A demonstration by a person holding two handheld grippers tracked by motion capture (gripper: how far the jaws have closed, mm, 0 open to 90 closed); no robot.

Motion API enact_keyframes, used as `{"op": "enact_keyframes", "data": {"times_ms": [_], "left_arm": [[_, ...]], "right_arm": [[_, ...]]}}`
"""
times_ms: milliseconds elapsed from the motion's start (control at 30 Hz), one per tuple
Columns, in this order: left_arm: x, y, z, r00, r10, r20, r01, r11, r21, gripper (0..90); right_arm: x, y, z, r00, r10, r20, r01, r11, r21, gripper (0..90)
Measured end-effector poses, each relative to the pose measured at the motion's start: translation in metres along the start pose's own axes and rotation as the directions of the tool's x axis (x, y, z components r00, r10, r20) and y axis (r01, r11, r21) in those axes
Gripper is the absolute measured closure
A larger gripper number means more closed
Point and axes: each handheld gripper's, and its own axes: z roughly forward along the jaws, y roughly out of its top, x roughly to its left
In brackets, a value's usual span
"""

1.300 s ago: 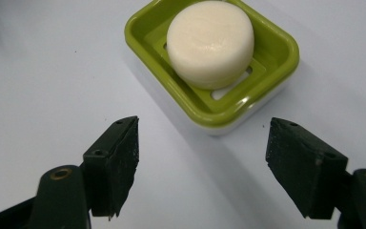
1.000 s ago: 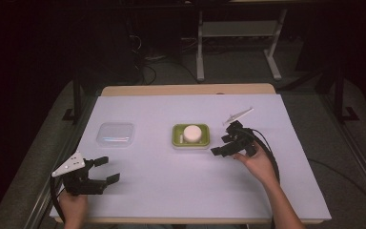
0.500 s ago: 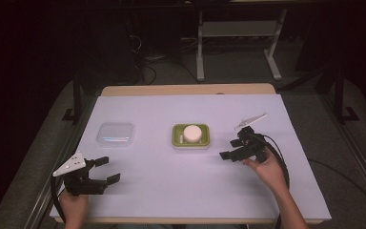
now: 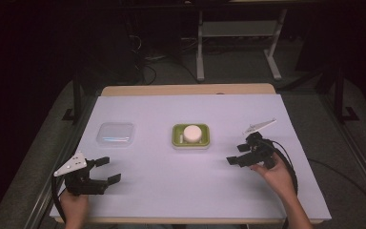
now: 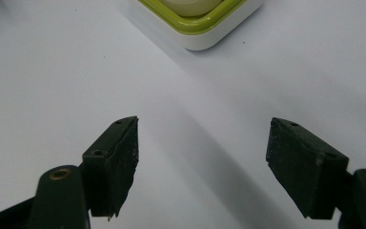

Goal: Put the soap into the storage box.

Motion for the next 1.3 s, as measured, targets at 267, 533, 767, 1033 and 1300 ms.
{"op": "enact_keyframes", "data": {"times_ms": [267,533,767,1033,1300], "left_arm": [[0.0,0.0,0.001,1.0,0.004,-0.001,-0.004,1.0,0.003,14.5],[0.0,0.0,0.001,1.0,0.002,-0.003,-0.002,1.0,0.003,14.5],[0.0,0.0,0.001,1.0,0.005,0.0,-0.005,1.0,0.006,14.5],[0.0,0.0,0.002,1.0,0.005,0.0,-0.005,1.0,0.008,14.5],[-0.001,0.0,0.003,1.0,0.004,0.001,-0.004,1.0,0.008,14.5]], "right_arm": [[-0.002,-0.011,-0.005,0.9999,0.01,0.006,-0.01,1.0,-0.002,25.8],[-0.003,-0.023,-0.009,0.9996,0.025,0.009,-0.025,1.0,-0.004,25.8],[-0.002,-0.033,-0.013,0.9995,0.03,0.008,-0.03,1.0,-0.007,25.8],[0.0,-0.047,-0.015,0.9996,0.029,0.0,-0.029,1.0,-0.01,25.6],[0.009,-0.066,-0.018,0.9993,0.03,-0.023,-0.032,0.997,-0.066,24.7]]}}
